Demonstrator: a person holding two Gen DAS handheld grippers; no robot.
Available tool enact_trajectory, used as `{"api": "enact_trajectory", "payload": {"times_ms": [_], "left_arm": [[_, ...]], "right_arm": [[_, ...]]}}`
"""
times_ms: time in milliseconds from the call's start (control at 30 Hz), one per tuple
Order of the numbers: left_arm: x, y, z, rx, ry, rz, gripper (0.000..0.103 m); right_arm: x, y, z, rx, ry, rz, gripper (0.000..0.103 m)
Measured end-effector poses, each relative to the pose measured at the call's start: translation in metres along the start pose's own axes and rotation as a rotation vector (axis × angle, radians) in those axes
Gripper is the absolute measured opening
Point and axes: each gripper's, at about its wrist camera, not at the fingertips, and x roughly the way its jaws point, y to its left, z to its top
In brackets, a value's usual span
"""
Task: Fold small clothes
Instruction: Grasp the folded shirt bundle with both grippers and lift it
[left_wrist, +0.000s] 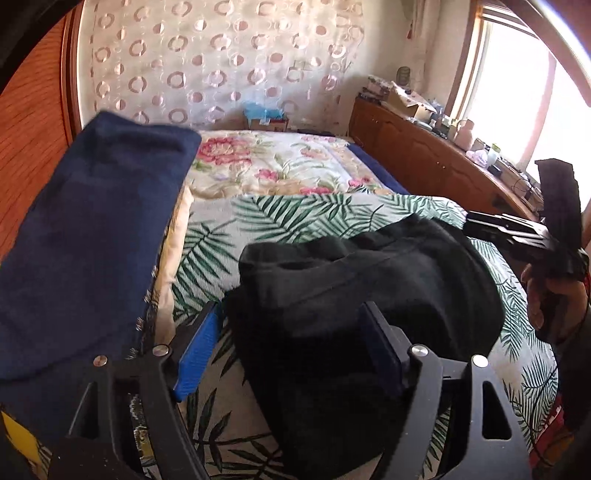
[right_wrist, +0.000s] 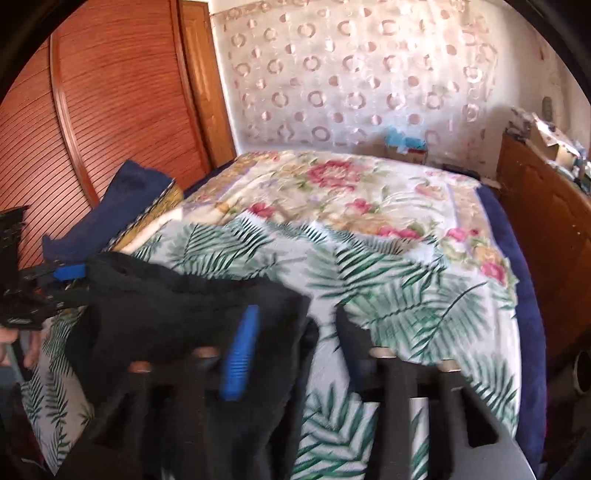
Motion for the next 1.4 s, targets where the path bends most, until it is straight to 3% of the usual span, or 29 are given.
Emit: {"api": "enact_trajectory", "payload": {"times_ms": [100,367,700,733,833,900,967,1000,1033,1100,1400], "left_arm": [[0.012,0.005,0.0,-0.026,0.025,0.001,0.076],[0.03,0.007,-0.003,-0.024,0.056,0.014,0.076],[0.039,0.011,-0.001,-0.06,0.083,-0.015,0.077],[0.039,0.011,-0.001,-0.06,0.082,-0.016,0.077],[0.038,0.012,-0.001,-0.068,0.077,-0.018,0.077],[0.035,0.013,-0.002,-0.083,0.075,-0.049,0.062],[0.033,0.013,-0.001,-0.091,0.07,-0.071,0.042],[0.031,0.012,-0.001,-0.088,0.068,-0.086,0.025],[0.027,0.011,0.0,-0.085,0.063,-0.1,0.019],[0.017,0.004,0.002,-0.057,0.041,-0.103,0.017],[-0.046,-0.01,0.01,-0.04,-0.119,-0.142,0.015]], "right_arm": [[0.003,0.004,-0.008,-0.019,0.036,0.002,0.065],[0.026,-0.011,-0.016,0.066,0.12,0.035,0.067],[0.032,-0.009,-0.008,0.047,0.13,0.084,0.066],[0.032,-0.01,-0.009,0.044,0.13,0.087,0.065],[0.037,-0.008,-0.01,0.055,0.126,0.135,0.046],[0.039,-0.006,-0.011,0.062,0.129,0.173,0.029],[0.038,-0.007,-0.012,0.066,0.12,0.199,0.022],[0.036,-0.006,-0.013,0.057,0.111,0.197,0.02],[0.034,-0.004,-0.014,0.048,0.103,0.191,0.018],[0.027,-0.001,-0.014,0.035,0.078,0.176,0.014],[-0.021,0.02,0.002,-0.023,-0.087,0.156,0.011]]}}
